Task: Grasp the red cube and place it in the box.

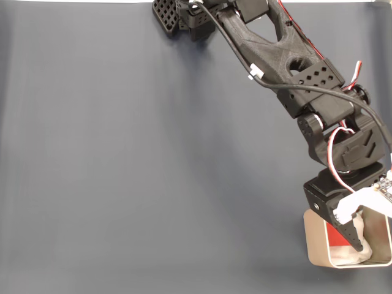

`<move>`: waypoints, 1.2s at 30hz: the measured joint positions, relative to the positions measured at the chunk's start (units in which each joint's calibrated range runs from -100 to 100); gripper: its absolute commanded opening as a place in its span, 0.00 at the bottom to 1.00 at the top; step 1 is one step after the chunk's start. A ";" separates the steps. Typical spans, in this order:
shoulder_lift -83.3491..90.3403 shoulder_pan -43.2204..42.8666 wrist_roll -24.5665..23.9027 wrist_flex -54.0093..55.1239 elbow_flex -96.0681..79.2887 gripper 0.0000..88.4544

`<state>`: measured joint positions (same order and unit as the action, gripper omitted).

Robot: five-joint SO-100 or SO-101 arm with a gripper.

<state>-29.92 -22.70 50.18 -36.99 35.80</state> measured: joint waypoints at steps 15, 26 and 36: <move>0.00 0.00 0.05 0.00 0.00 0.51; 0.00 0.07 0.54 0.00 -1.72 0.24; 6.08 2.82 1.37 0.08 -9.49 0.00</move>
<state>-23.84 -19.88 51.55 -36.91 26.31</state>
